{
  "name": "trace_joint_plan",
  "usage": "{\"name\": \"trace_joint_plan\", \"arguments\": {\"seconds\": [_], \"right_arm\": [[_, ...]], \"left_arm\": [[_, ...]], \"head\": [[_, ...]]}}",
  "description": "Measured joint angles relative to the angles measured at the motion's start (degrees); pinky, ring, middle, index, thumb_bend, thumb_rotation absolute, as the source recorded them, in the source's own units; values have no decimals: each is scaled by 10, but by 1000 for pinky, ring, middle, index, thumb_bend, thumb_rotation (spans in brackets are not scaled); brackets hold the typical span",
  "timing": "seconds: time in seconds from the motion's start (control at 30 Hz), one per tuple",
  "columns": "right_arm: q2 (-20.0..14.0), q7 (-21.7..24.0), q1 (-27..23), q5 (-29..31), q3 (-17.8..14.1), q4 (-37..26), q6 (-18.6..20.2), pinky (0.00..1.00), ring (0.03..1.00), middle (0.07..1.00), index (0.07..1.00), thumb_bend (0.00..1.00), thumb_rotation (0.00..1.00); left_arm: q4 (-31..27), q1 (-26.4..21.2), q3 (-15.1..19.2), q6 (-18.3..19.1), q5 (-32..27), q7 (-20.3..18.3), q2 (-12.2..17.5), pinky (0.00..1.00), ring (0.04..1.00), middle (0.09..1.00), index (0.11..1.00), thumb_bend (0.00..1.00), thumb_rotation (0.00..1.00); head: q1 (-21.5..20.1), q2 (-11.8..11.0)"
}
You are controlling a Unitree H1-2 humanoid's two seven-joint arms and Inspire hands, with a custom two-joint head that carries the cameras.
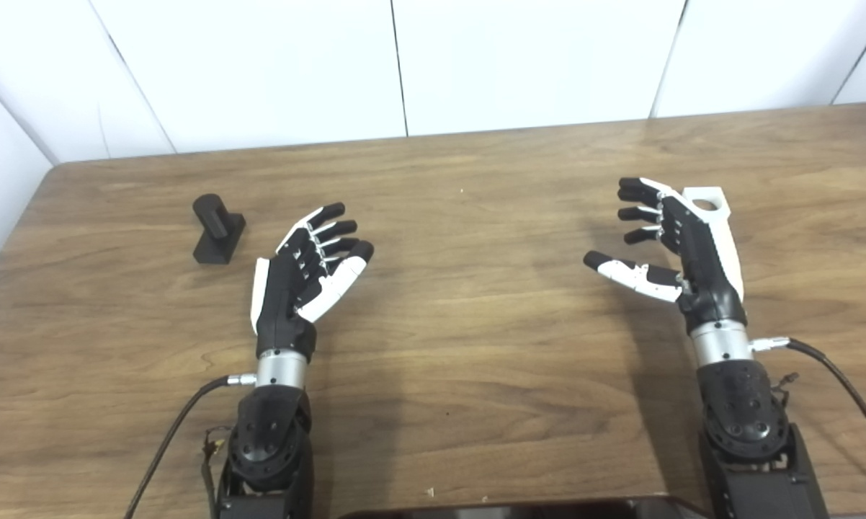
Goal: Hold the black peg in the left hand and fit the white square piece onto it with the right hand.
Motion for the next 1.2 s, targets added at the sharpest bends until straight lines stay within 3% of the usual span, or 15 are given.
{"name": "trace_joint_plan", "arguments": {"seconds": [0.2, 0.33, 0.47, 0.93, 1.2], "right_arm": [[-4, 2, 0, 14, -7, 5, -16, 608, 740, 791, 788, 618, 115], [-18, 4, 0, 29, -17, 5, -16, 612, 740, 795, 795, 598, 54], [-19, 9, 3, 29, -20, -17, 16, 592, 728, 802, 804, 576, 5], [-19, 19, 3, 53, -24, -28, 42, 571, 716, 782, 775, 586, 0], [-19, 20, 2, 53, -23, -37, 54, 572, 714, 775, 768, 592, 0]], "left_arm": [[18, 0, -16, -12, 13, 4, -6, 521, 637, 703, 737, 758, 352], [32, -1, -24, -22, 22, 11, -22, 530, 650, 707, 739, 735, 325], [48, -5, -30, -27, 35, 17, -34, 526, 653, 701, 740, 695, 283], [60, -11, -33, -46, 60, 30, -33, 592, 683, 699, 723, 686, 257], [-1, -13, -39, -7, 171, 56, -15, 616, 728, 744, 705, 670, 258]], "head": [[116, -21], [151, -33], [165, -40], [175, -48], [176, -51]]}}
